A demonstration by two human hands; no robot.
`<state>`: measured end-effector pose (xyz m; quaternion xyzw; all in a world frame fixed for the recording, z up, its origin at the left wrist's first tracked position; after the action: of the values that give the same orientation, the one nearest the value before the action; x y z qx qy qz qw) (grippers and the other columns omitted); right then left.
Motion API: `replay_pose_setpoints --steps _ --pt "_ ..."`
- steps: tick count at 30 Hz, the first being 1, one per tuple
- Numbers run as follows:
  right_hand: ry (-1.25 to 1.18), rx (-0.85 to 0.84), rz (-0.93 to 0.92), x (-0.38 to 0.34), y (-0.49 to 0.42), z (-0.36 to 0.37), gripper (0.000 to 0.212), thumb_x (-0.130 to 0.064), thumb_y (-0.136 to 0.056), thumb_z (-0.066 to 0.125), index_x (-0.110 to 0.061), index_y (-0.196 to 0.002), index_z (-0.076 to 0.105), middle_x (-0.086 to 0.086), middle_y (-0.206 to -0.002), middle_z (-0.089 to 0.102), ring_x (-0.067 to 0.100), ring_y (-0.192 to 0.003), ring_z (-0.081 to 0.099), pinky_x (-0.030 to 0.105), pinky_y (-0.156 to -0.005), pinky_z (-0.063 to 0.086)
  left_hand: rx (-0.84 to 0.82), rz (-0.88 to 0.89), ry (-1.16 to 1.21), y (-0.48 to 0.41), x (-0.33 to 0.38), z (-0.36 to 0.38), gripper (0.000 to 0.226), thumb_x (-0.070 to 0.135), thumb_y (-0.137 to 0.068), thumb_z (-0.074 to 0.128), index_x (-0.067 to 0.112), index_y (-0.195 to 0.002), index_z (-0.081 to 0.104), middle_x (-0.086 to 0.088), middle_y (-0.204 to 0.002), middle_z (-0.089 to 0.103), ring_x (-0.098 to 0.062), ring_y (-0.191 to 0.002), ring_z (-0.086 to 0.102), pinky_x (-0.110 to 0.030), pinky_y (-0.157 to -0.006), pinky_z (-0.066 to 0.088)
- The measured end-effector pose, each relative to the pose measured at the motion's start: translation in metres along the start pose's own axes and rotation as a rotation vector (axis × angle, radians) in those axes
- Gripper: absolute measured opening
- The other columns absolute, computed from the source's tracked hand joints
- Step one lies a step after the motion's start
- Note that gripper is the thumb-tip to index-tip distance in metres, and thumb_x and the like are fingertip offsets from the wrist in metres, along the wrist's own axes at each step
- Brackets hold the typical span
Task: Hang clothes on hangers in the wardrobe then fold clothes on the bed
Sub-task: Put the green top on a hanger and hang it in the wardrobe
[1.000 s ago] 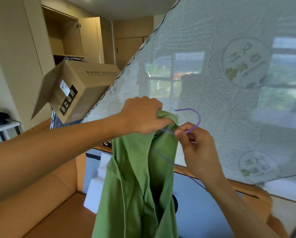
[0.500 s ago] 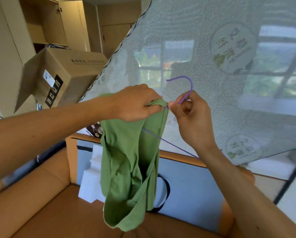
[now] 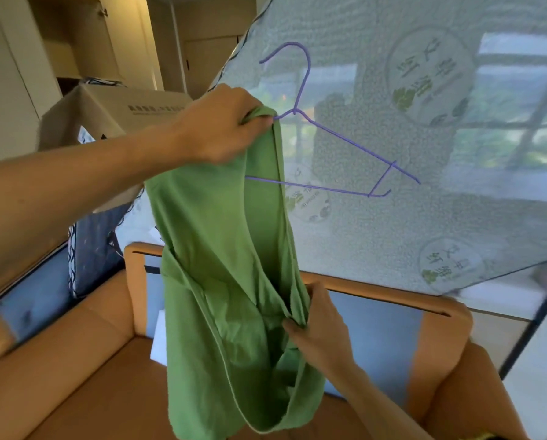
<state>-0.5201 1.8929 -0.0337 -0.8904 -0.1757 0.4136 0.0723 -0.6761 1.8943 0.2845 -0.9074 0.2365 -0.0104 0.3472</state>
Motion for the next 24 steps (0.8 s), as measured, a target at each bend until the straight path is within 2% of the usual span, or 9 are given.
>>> replay_pose_setpoints --steps 2,5,8,10,13,15,18,21,24 --pt "0.051 -0.076 0.066 0.022 -0.006 0.003 0.033 -0.031 -0.077 0.064 -0.028 -0.098 0.038 -0.008 -0.094 0.055 0.014 -0.082 0.058 0.043 -0.071 0.053 -0.016 0.007 -0.006 0.006 -0.004 -0.002 0.049 0.037 -0.098 0.043 0.006 -0.061 0.034 -0.013 -0.054 0.037 -0.026 -0.051 0.033 -0.034 -0.052 0.024" --pt "0.104 -0.206 0.152 0.047 -0.018 -0.013 0.036 -0.025 -0.072 0.065 -0.024 -0.096 0.038 -0.003 -0.088 0.056 0.017 -0.076 0.057 0.038 -0.063 0.046 -0.056 0.015 -0.015 0.024 -0.018 -0.001 0.047 0.039 -0.098 0.042 0.012 -0.060 0.032 -0.010 -0.055 0.039 -0.025 -0.052 0.040 -0.040 -0.054 0.026" --pt "0.195 -0.274 0.136 0.063 -0.033 -0.045 0.043 -0.022 -0.065 0.069 -0.023 -0.098 0.042 -0.001 -0.088 0.056 0.020 -0.076 0.055 0.033 -0.060 0.042 -0.086 -0.029 0.009 0.046 -0.039 0.002 0.051 0.046 -0.098 0.037 0.006 -0.066 0.040 -0.013 -0.061 0.046 -0.030 -0.058 0.046 -0.049 -0.058 0.037" --pt "0.300 -0.305 0.150 0.072 -0.045 -0.067 0.032 -0.008 -0.072 0.064 -0.018 -0.096 0.046 0.003 -0.089 0.057 0.023 -0.078 0.057 0.027 -0.057 0.040 -0.102 -0.048 0.029 0.059 -0.053 0.003 0.054 0.049 -0.098 0.036 0.003 -0.070 0.044 -0.014 -0.065 0.050 -0.033 -0.062 0.049 -0.056 -0.064 0.040" --pt "0.059 -0.339 0.318 0.081 -0.055 -0.096 0.014 0.003 -0.084 0.054 -0.007 -0.094 0.057 0.015 -0.091 0.061 0.028 -0.076 0.065 0.035 -0.058 0.058 -0.132 -0.057 0.084 0.077 -0.068 0.005 0.054 0.051 -0.100 0.036 0.007 -0.071 0.046 -0.014 -0.067 0.052 -0.033 -0.064 0.051 -0.056 -0.065 0.042" --pt "-0.188 -0.357 0.384 0.072 -0.058 -0.108 0.009 0.001 -0.091 0.053 -0.002 -0.096 0.060 0.016 -0.086 0.063 0.025 -0.072 0.064 0.032 -0.058 0.058 -0.145 -0.052 0.114 0.088 -0.069 0.007 0.050 0.050 -0.100 0.037 0.011 -0.070 0.047 -0.011 -0.064 0.051 -0.030 -0.062 0.052 -0.053 -0.063 0.043" --pt "-0.367 -0.348 0.379 0.047 -0.068 -0.122 0.012 -0.005 -0.096 0.050 -0.010 -0.090 0.059 0.010 -0.076 0.060 0.019 -0.061 0.059 0.024 -0.054 0.049 -0.158 -0.020 0.149 0.095 -0.060 0.014 0.048 0.047 -0.099 0.036 0.010 -0.070 0.048 -0.007 -0.059 0.050 -0.025 -0.057 0.051 -0.047 -0.059 0.041" --pt "-0.360 -0.307 0.291 0.017 -0.078 -0.136 0.011 -0.008 -0.096 0.050 -0.011 -0.089 0.058 0.007 -0.065 0.046 0.016 -0.052 0.038 0.024 -0.049 0.027 -0.181 0.048 0.089 0.098 -0.047 0.024 0.041 0.046 -0.101 0.035 0.020 -0.070 0.043 0.002 -0.055 0.045 -0.013 -0.051 0.048 -0.041 -0.054 0.039" --pt "-0.333 -0.292 0.218 -0.010 -0.080 -0.151 0.003 -0.009 -0.092 0.062 -0.007 -0.091 0.060 0.005 -0.060 0.045 0.016 -0.050 0.033 0.023 -0.045 0.021 -0.182 0.070 -0.002 0.104 -0.040 0.033 0.036 0.046 -0.101 0.034 0.024 -0.073 0.039 0.007 -0.055 0.043 -0.016 -0.052 0.050 -0.041 -0.053 0.041"
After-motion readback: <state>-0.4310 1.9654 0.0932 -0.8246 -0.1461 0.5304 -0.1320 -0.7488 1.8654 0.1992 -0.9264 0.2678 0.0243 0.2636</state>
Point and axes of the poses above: each hand's wrist, its own y-axis away from the middle knuckle, its own z-axis out of the palm, x = y × z, the point moved 7 cm from there along -y, towards the middle knuckle
